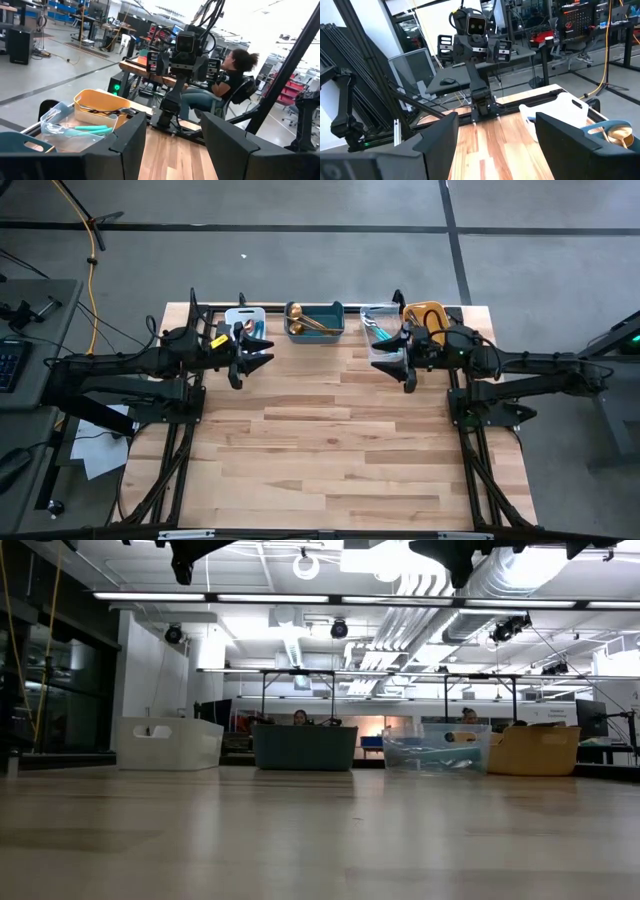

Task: Sort silverware by color (type)
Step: Return to Home Position

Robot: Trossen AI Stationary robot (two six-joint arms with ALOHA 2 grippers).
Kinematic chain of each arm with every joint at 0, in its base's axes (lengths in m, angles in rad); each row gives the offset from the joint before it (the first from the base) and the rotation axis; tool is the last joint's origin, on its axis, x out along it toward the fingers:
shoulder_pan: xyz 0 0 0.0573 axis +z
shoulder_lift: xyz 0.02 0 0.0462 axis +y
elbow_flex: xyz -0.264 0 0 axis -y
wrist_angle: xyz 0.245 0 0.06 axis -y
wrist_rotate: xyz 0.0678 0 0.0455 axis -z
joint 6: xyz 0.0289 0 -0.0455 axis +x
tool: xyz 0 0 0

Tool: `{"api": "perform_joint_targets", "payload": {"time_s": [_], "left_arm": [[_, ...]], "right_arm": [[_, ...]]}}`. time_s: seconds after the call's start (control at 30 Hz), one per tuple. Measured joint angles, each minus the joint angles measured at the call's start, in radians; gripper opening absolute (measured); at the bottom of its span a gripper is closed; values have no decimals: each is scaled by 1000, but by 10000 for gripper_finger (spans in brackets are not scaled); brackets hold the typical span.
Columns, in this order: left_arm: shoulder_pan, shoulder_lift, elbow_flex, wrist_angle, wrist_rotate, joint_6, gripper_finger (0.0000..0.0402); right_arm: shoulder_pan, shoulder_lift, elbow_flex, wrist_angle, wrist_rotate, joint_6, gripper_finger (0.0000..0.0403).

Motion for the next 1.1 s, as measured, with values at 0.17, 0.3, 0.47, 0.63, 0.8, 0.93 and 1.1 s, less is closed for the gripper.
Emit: {"api": "perform_joint_targets", "payload": {"time_s": [0.17,0.3,0.47,0.63,0.8,0.93,1.1], "left_arm": [[0,0,0,0,0,3,181],[0,0,0,-1,0,2,181],[0,0,0,-2,0,2,181],[0,0,0,-2,0,70,181],[0,-11,0,0,0,112,181],[-1,-44,0,0,39,117,181],[-1,-105,0,-2,82,143,181]], "right_arm": [[0,-2,0,2,-1,-1,256],[0,-2,0,2,-2,-7,256],[0,-2,0,2,-2,-6,256],[0,-2,0,2,-2,-6,256],[0,-2,0,2,-2,9,256],[0,-2,0,1,-2,41,256],[0,-3,0,-14,-2,45,256]]}}
